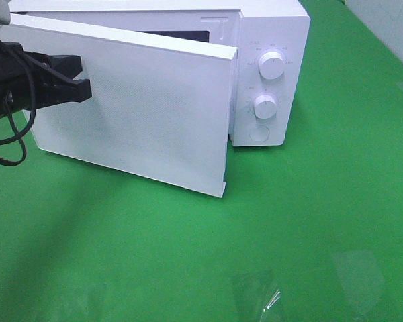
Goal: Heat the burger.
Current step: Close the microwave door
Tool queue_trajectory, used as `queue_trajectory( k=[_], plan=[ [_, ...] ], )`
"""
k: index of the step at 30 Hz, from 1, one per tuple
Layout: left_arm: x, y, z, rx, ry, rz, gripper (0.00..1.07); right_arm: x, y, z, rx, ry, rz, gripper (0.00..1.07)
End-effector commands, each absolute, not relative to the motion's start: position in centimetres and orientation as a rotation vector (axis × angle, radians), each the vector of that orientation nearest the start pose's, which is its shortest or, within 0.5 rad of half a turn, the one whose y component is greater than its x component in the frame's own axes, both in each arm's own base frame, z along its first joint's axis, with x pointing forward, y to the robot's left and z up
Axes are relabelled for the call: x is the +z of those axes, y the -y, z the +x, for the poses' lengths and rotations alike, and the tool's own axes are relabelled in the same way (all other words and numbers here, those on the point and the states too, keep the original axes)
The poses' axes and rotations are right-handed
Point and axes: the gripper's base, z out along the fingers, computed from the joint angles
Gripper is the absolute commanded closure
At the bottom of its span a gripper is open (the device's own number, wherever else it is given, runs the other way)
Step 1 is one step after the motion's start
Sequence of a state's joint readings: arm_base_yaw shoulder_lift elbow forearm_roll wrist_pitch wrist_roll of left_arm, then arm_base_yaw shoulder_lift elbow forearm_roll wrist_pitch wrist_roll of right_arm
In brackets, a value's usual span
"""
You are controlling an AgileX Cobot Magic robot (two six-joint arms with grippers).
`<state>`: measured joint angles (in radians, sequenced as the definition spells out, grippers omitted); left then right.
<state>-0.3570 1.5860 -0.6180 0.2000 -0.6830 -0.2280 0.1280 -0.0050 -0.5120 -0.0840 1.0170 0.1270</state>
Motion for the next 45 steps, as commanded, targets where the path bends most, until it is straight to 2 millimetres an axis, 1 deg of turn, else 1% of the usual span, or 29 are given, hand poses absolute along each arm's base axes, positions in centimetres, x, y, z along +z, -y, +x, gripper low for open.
queue_trajectory(
  k=[1,5,8,9,12,13,14,15,16,17,18,19,20,21,22,24,25,26,27,28,31,33,34,35,36,37,40,42,45],
  plan=[
    [21.1,12.2,28.5,-0.429,-1.743,0.343,1.07,28.5,0.8,-0.8,0.061,-1.947,0.000,0.32],
    [21.1,12.2,28.6,-0.427,-1.753,0.342,1.07,28.5,0.8,-0.8,0.061,-1.947,0.000,0.32],
    [21.4,12.3,28.9,-0.424,-1.751,0.341,1.07,28.5,0.8,-0.8,0.061,-1.947,0.000,0.32],
    [21.7,12.4,29.2,-0.419,-1.755,0.341,1.07,28.5,0.8,-0.8,0.061,-1.947,0.000,0.32],
    [21.8,12.5,29.7,-0.410,-1.773,0.342,1.07,28.5,0.8,-0.8,0.061,-1.947,0.000,0.32],
    [21.7,12.8,30.3,-0.409,-1.793,0.343,1.07,28.5,0.8,-0.8,0.061,-1.947,0.000,0.32],
    [21.7,12.8,30.3,-0.409,-1.793,0.343,1.07,28.5,0.8,-0.8,0.061,-1.947,0.000,0.32],
    [21.6,13.4,30.7,-0.413,-1.801,0.352,1.07,28.5,0.8,-0.8,0.061,-1.947,0.000,0.32],
    [21.6,13.4,30.7,-0.413,-1.801,0.352,1.07,28.5,0.8,-0.8,0.061,-1.947,0.000,0.32],
    [21.5,14.0,31.0,-0.424,-1.799,0.359,1.07,28.5,0.8,-0.8,0.061,-1.947,0.000,0.32],
    [21.5,14.0,31.0,-0.424,-1.799,0.359,1.07,28.5,0.8,-0.8,0.061,-1.947,0.000,0.32],
    [21.3,14.6,31.3,-0.435,-1.802,0.366,1.07,28.5,0.8,-0.8,0.061,-1.947,0.000,0.32],
    [21.3,14.6,31.3,-0.435,-1.802,0.366,1.07,28.5,0.8,-0.8,0.061,-1.947,0.000,0.32],
    [21.1,15.4,31.6,-0.449,-1.803,0.367,1.07,28.5,0.8,-0.8,0.061,-1.947,0.000,0.32],
    [21.1,15.4,31.6,-0.449,-1.803,0.367,1.07,28.5,0.8,-0.8,0.061,-1.947,0.000,0.32],
    [21.0,16.6,32.0,-0.472,-1.799,0.367,1.07,28.5,0.8,-0.8,0.061,-1.947,0.000,0.32],
    [21.0,16.6,32.0,-0.472,-1.799,0.367,1.07,28.5,0.8,-0.8,0.061,-1.947,0.000,0.32],
    [21.0,17.2,32.2,-0.483,-1.798,0.367,1.07,28.5,0.8,-0.8,0.061,-1.947,0.000,0.32],
    [21.0,17.2,32.2,-0.483,-1.798,0.367,1.07,28.5,0.8,-0.8,0.061,-1.947,0.000,0.32],
    [20.9,17.8,32.5,-0.495,-1.798,0.359,1.07,28.5,0.8,-0.8,0.061,-1.947,0.000,0.32],
    [20.9,18.0,32.7,-0.498,-1.802,0.353,1.07,28.5,0.8,-0.8,0.061,-1.947,0.000,0.32],
    [20.8,19.2,33.2,-0.511,-1.803,0.366,1.07,28.5,0.8,-0.8,0.062,-1.947,0.001,0.31],
    [20.8,19.2,33.2,-0.511,-1.803,0.366,1.07,28.5,0.8,-0.8,0.062,-1.947,0.001,0.31],
    [20.8,19.8,33.4,-0.518,-1.799,0.374,1.07,28.5,0.8,-0.8,0.062,-1.947,0.001,0.31],
    [20.8,19.8,33.4,-0.518,-1.799,0.374,1.07,28.5,0.8,-0.8,0.062,-1.947,0.001,0.31],
    [20.7,20.3,33.6,-0.524,-1.799,0.376,1.07,28.5,0.8,-0.8,0.062,-1.947,0.001,0.31],
    [20.8,20.4,33.8,-0.523,-1.799,0.376,1.07,28.5,0.8,-0.8,0.062,-1.947,0.001,0.31],
    [20.8,20.7,34.5,-0.518,-1.811,0.378,1.07,28.5,0.8,-0.8,0.062,-1.947,0.001,0.31],
    [20.7,21.0,34.7,-0.520,-1.810,0.380,1.07,28.5,0.8,-0.8,0.062,-1.947,0.001,0.31]
  ],
)
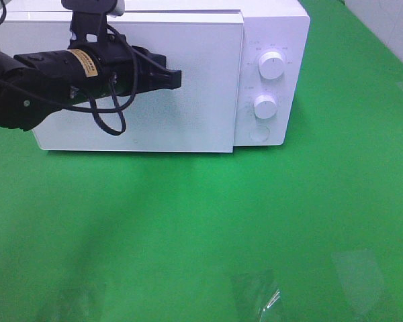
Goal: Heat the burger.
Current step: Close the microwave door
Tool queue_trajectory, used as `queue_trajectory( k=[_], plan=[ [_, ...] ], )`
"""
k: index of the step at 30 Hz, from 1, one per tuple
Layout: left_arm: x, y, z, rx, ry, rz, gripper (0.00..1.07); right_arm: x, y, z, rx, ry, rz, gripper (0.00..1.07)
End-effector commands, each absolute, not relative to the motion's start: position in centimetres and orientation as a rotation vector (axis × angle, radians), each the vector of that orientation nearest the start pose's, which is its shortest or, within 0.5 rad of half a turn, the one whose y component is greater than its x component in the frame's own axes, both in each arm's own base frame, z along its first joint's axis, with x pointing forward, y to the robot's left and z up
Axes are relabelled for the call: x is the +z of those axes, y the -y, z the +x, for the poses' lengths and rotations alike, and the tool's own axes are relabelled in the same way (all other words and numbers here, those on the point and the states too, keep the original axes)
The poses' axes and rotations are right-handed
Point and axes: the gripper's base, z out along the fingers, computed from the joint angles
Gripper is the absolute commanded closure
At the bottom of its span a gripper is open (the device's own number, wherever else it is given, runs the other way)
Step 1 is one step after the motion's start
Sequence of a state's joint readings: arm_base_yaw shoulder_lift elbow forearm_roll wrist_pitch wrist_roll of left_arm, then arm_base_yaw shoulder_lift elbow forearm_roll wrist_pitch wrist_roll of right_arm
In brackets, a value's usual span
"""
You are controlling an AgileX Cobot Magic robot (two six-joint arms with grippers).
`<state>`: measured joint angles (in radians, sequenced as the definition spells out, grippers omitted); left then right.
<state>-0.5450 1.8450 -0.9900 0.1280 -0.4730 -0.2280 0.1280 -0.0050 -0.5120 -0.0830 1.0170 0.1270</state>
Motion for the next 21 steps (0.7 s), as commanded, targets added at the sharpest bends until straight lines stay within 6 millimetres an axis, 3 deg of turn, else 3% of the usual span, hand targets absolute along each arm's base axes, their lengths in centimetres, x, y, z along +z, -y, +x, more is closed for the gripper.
queue_trajectory(
  k=[1,14,18,21],
  plan=[
    [20.8,21.5,35.0,-0.526,-1.804,0.386,1.07,28.5,0.8,-0.8,0.062,-1.947,0.001,0.31],
    [22.0,24.4,36.9,-0.521,-1.798,0.440,1.07,28.5,0.8,-0.8,0.062,-1.947,0.001,0.31],
    [22.4,25.7,36.2,-0.546,-1.779,0.470,1.07,28.5,0.8,-0.8,0.062,-1.947,0.001,0.31],
    [22.7,27.3,34.7,-0.562,-1.793,0.543,1.07,28.5,0.8,-0.8,0.062,-1.947,0.001,0.31]
  ],
)
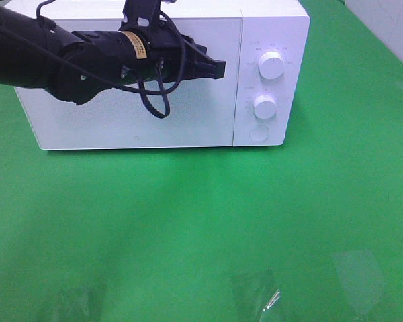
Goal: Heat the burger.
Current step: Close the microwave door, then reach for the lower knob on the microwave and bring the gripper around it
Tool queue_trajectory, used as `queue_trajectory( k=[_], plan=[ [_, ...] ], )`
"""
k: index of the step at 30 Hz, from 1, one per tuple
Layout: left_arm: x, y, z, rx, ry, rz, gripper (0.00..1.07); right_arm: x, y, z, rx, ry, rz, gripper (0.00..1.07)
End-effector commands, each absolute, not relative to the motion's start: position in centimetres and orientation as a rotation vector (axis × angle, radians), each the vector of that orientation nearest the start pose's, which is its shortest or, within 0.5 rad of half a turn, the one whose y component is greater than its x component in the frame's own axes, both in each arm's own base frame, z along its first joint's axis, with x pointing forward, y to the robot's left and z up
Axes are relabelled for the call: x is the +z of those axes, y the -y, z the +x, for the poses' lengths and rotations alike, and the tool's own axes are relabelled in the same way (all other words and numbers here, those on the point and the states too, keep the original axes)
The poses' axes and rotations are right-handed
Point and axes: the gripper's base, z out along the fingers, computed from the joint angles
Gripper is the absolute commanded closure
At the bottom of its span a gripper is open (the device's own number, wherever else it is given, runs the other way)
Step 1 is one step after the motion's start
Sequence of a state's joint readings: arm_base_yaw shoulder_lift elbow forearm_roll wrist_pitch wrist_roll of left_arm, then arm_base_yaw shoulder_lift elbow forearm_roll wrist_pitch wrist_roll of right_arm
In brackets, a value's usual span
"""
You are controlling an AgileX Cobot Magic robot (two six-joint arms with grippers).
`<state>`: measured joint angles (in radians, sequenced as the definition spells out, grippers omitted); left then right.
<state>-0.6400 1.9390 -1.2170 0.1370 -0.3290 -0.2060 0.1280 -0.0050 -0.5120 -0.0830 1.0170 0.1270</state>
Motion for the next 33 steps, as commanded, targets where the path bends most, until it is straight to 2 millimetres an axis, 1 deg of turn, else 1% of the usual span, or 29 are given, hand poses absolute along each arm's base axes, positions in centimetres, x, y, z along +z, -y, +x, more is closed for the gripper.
queue_trajectory(
  k=[1,2,3,4,5,6,8,9,10,11,12,13,14,15,16,17,18,19,20,21,24,25,26,27,28,29,32,33],
  plan=[
    [22.9,27.7,34.1,-0.567,-1.802,0.561,1.07,28.5,0.8,-0.8,0.062,-1.947,0.001,0.31],
    [22.9,27.7,34.1,-0.567,-1.802,0.561,1.07,28.5,0.8,-0.8,0.062,-1.947,0.001,0.31],
    [23.3,28.6,32.9,-0.573,-1.830,0.600,1.07,28.5,0.8,-0.8,0.062,-1.947,0.001,0.31],
    [23.3,28.6,32.9,-0.573,-1.830,0.600,1.07,28.5,0.8,-0.8,0.062,-1.947,0.001,0.31],
    [23.7,29.2,31.7,-0.568,-1.879,0.644,1.07,28.5,0.8,-0.8,0.062,-1.947,0.001,0.31],
    [23.7,29.2,31.7,-0.568,-1.879,0.644,1.07,28.5,0.8,-0.8,0.062,-1.947,0.001,0.31],
    [24.9,29.9,28.5,-0.533,-2.007,0.750,1.07,28.5,0.8,-0.8,0.062,-1.947,0.001,0.31],
    [24.9,29.9,28.5,-0.533,-2.007,0.750,1.07,28.5,0.8,-0.8,0.062,-1.947,0.001,0.31],
    [25.6,30.0,26.9,-0.506,-2.070,0.807,1.07,28.5,0.8,-0.8,0.062,-1.947,0.001,0.31],
    [25.6,30.0,26.9,-0.506,-2.070,0.807,1.07,28.5,0.8,-0.8,0.062,-1.947,0.001,0.31],
    [25.9,29.8,26.2,-0.485,-2.102,0.835,1.07,28.5,0.8,-0.8,0.062,-1.947,0.001,0.31],
    [25.9,29.8,26.2,-0.485,-2.102,0.835,1.07,28.5,0.8,-0.8,0.062,-1.947,0.001,0.31],
    [26.6,29.4,24.9,-0.447,-2.155,0.887,1.07,28.5,0.8,-0.8,0.062,-1.947,0.001,0.31],
    [26.6,29.4,24.9,-0.447,-2.155,0.887,1.07,28.5,0.8,-0.8,0.062,-1.947,0.001,0.31],
    [27.1,28.9,23.7,-0.410,-2.215,0.929,0.95,28.5,0.8,-0.8,0.062,-1.947,0.001,0.31],
    [27.1,28.9,23.7,-0.410,-2.215,0.929,0.95,28.5,0.8,-0.8,0.062,-1.947,0.001,0.31],
    [27.5,28.3,22.9,-0.371,-2.264,0.962,0.70,28.5,0.8,-0.8,0.062,-1.947,0.001,0.31],
    [27.5,28.3,22.9,-0.371,-2.264,0.962,0.70,28.5,0.8,-0.8,0.062,-1.947,0.001,0.31],
    [27.7,27.5,22.4,-0.328,-2.318,0.981,0.35,28.5,0.8,-0.8,0.062,-1.947,0.001,0.31],
    [27.7,26.8,22.0,-0.276,-2.392,1.001,0.09,28.5,0.8,-0.8,0.062,-1.947,0.001,0.31],
    [27.7,26.2,21.6,-0.241,-2.440,1.012,0.06,28.5,0.8,-0.8,0.062,-1.947,0.001,0.31],
    [27.8,25.5,21.0,-0.194,-2.512,1.027,0.07,28.5,0.8,-0.8,0.062,-1.947,0.001,0.31],
    [27.8,25.5,21.0,-0.194,-2.512,1.027,0.07,28.5,0.8,-0.8,0.062,-1.947,0.001,0.31],
    [27.7,24.6,20.4,-0.129,-2.609,1.043,0.07,28.5,0.8,-0.8,0.062,-1.947,0.001,0.31],
    [27.7,24.6,20.4,-0.129,-2.609,1.043,0.07,28.5,0.8,-0.8,0.062,-1.947,0.001,0.31],
    [27.6,24.0,20.0,-0.070,-2.675,1.047,0.07,28.5,0.8,-0.8,0.062,-1.947,0.001,0.31],
    [27.6,23.6,20.0,-0.036,-2.701,1.031,0.07,28.5,0.8,-0.8,0.062,-1.947,0.001,0.31],
    [27.6,22.9,20.3,-0.001,-2.743,0.993,0.08,28.5,0.8,-0.8,0.062,-1.947,0.001,0.31]
  ],
)
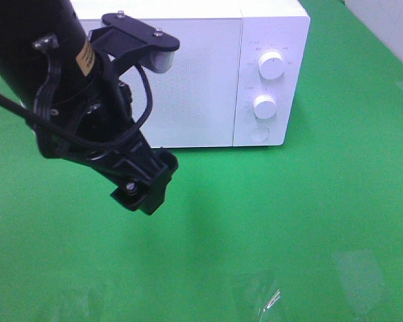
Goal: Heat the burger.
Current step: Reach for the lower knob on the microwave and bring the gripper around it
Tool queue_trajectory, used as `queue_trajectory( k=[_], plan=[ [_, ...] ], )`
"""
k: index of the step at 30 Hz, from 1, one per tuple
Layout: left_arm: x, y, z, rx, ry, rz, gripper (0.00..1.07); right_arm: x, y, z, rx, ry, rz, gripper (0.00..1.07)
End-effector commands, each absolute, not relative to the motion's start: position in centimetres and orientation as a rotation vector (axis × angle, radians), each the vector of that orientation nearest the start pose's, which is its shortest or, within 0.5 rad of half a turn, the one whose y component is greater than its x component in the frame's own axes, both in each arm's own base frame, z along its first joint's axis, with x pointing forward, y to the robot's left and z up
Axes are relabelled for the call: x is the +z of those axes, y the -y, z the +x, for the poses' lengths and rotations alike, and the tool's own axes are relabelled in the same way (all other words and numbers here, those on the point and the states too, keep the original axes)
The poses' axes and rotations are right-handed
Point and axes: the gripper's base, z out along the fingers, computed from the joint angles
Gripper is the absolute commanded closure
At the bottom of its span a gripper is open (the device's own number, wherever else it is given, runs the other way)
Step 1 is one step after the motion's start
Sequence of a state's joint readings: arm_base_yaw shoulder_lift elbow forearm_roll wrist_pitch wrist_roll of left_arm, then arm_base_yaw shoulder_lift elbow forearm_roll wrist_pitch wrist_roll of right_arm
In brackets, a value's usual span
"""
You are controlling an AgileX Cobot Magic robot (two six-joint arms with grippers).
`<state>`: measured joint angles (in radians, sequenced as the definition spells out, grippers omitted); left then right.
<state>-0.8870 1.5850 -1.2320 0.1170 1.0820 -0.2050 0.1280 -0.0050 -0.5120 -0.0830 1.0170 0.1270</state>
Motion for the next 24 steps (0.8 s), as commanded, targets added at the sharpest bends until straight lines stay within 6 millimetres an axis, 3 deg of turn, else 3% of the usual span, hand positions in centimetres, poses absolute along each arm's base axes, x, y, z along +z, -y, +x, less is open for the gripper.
queue_trajectory(
  k=[1,5,7,8,9,10,11,12,13,14,15,18,19,23,24],
  plan=[
    [27.6,22.9,20.3,-0.001,-2.743,0.993,0.08,28.5,0.8,-0.8,0.062,-1.947,0.001,0.31],
    [28.2,20.6,21.7,0.014,-2.800,0.874,0.08,28.5,0.8,-0.8,0.062,-1.947,0.001,0.31],
    [30.1,17.6,22.3,-0.039,-2.808,0.761,0.08,28.5,0.8,-0.8,0.062,-1.947,0.001,0.31],
    [30.1,17.6,22.3,-0.039,-2.808,0.761,0.08,28.5,0.8,-0.8,0.062,-1.947,0.001,0.31],
    [31.1,15.7,22.4,-0.070,-2.797,0.698,0.08,28.5,0.8,-0.8,0.062,-1.947,0.001,0.31],
    [31.1,15.7,22.4,-0.070,-2.797,0.698,0.08,28.5,0.8,-0.8,0.062,-1.947,0.001,0.31],
    [32.0,13.0,22.6,-0.078,-2.787,0.596,0.08,28.5,0.8,-0.8,0.062,-1.947,0.001,0.31],
    [32.0,13.0,22.6,-0.078,-2.787,0.596,0.08,28.5,0.8,-0.8,0.062,-1.947,0.001,0.31],
    [32.7,10.8,22.3,-0.068,-2.779,0.512,0.08,28.5,0.8,-0.8,0.062,-1.947,0.001,0.31],
    [32.7,10.8,22.3,-0.068,-2.779,0.512,0.08,28.5,0.8,-0.8,0.062,-1.947,0.001,0.31],
    [33.2,8.0,21.8,-0.045,-2.775,0.412,0.08,28.5,0.8,-0.8,0.062,-1.947,0.001,0.31],
    [33.2,6.9,21.5,-0.034,-2.777,0.372,0.08,28.5,0.8,-0.8,0.062,-1.947,0.001,0.31],
    [33.7,3.5,19.9,-0.004,-2.770,0.208,0.08,28.5,0.8,-0.8,0.062,-1.947,0.001,0.31],
    [34.0,1.4,18.0,0.017,-2.744,0.086,0.08,28.5,0.8,-0.8,0.062,-1.947,0.001,0.31],
    [34.1,0.8,16.7,0.022,-2.702,0.039,0.08,28.5,0.8,-0.8,0.062,-1.947,0.001,0.31]
  ],
)
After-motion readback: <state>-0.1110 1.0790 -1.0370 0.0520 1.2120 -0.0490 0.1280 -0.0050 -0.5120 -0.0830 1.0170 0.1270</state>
